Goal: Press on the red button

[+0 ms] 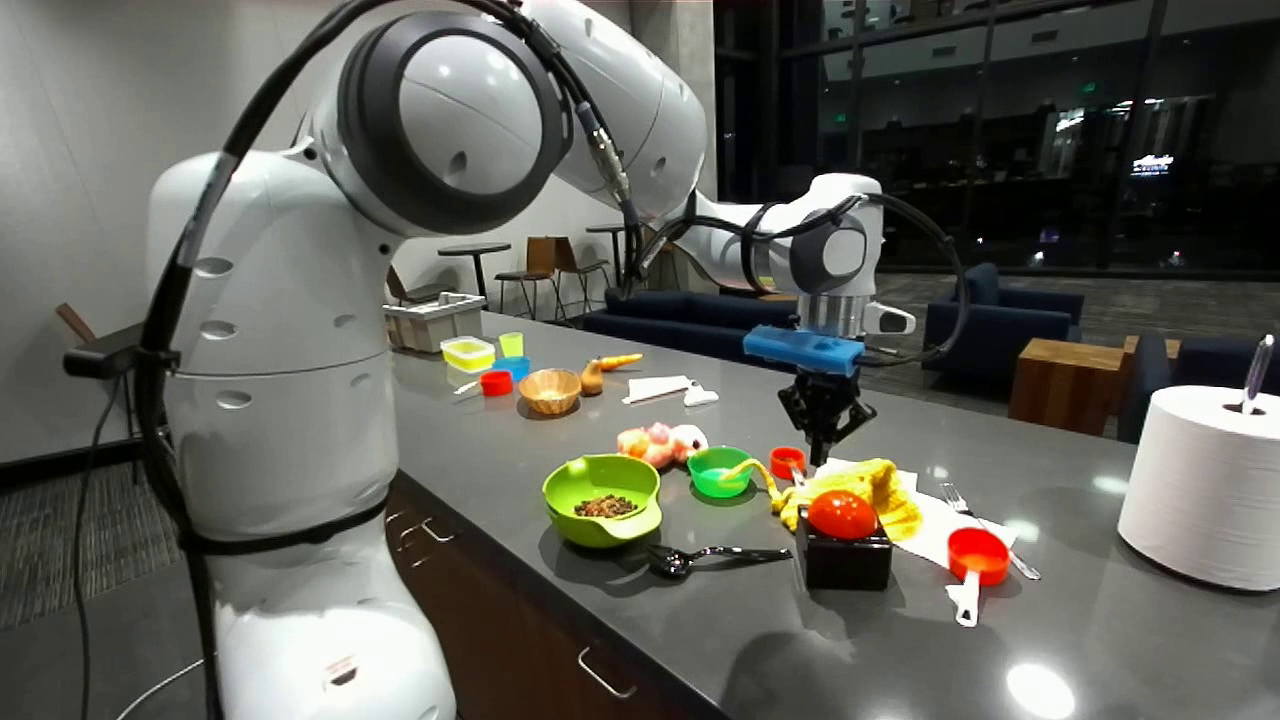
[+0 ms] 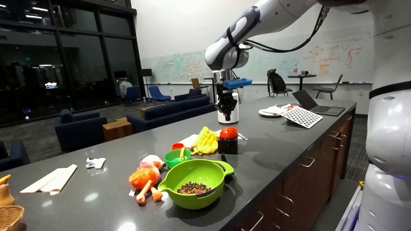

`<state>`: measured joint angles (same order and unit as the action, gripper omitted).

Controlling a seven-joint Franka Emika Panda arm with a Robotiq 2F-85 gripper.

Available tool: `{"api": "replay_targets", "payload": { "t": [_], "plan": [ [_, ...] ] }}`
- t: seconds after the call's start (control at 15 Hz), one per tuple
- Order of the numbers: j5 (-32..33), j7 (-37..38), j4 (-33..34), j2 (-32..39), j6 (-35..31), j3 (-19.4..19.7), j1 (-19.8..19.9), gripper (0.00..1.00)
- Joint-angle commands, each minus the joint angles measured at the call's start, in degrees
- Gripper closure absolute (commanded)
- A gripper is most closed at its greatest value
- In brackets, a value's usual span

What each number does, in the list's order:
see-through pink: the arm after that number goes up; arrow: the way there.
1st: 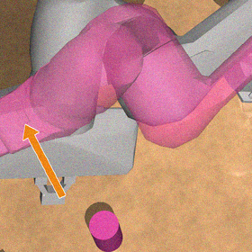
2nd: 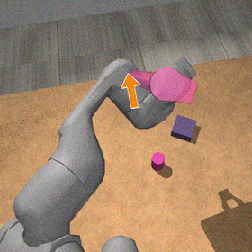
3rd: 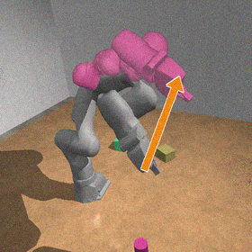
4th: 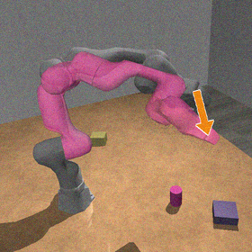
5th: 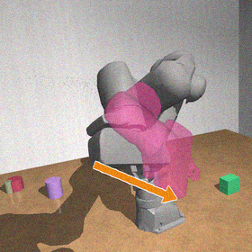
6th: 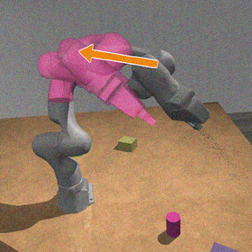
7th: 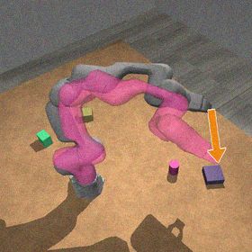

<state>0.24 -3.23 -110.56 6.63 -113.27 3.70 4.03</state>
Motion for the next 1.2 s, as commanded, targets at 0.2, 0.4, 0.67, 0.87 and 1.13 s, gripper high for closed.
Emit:
{"api": "replay_targets", "payload": {
  "t": [0.2, 0.4, 0.67, 0.87, 1.13],
  "plan": [
    [-2.0, -2.01, 3.7, 4.01, 0.36, 0.38, 1.32, 1.0],
    [-3.03, -1.96, 4.89, 5.33, 0.82, 0.45, 1.87, 1.0],
    [-4.95, -1.29, 4.92, 6.38, 0.78, 0.47, 2.39, 1.0],
    [-5.33, -1.21, 4.21, 7.26, 0.22, 0.61, 2.67, 1.0],
    [-5.18, -0.87, 3.47, 8.45, -0.25, 0.82, 2.94, 1.0]
  ]
}}
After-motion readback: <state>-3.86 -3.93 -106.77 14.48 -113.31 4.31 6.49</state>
